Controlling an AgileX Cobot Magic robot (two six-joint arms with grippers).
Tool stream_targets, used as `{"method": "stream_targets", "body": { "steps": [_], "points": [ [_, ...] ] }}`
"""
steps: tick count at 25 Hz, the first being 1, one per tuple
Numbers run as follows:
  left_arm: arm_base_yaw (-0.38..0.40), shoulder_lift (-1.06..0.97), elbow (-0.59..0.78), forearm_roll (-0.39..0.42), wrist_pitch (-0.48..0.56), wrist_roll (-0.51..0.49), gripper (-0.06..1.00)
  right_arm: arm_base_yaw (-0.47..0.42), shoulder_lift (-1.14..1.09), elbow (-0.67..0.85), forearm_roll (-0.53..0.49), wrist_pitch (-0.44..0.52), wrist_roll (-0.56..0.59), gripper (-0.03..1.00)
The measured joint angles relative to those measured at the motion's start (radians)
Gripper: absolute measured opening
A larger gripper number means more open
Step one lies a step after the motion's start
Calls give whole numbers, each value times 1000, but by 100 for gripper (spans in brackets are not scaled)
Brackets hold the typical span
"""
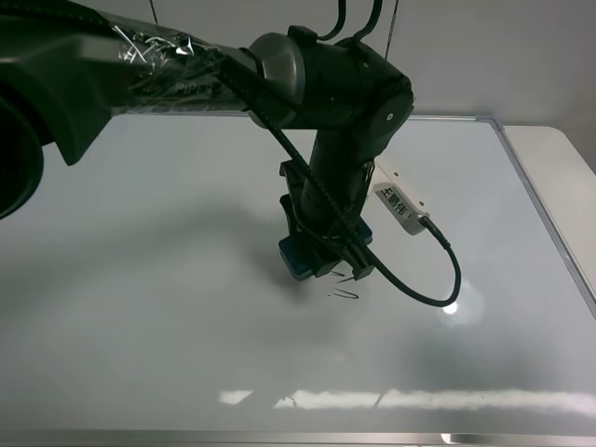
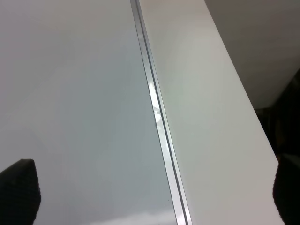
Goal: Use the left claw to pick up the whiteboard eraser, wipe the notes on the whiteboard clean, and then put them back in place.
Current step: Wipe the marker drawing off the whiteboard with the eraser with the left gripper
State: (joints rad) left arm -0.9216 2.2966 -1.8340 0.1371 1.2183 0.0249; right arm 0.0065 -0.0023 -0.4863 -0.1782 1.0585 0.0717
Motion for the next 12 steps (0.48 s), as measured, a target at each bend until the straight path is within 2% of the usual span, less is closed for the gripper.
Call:
{"method": "stream_targets", "body": {
  "steps": [4, 12],
  "points": [
    [22, 58, -58, -33, 0, 0, 55, 0, 0, 0, 0, 0, 0, 99],
    [24, 156, -223, -43, -2, -1, 55, 0, 0, 0, 0, 0, 0, 99]
  ]
}}
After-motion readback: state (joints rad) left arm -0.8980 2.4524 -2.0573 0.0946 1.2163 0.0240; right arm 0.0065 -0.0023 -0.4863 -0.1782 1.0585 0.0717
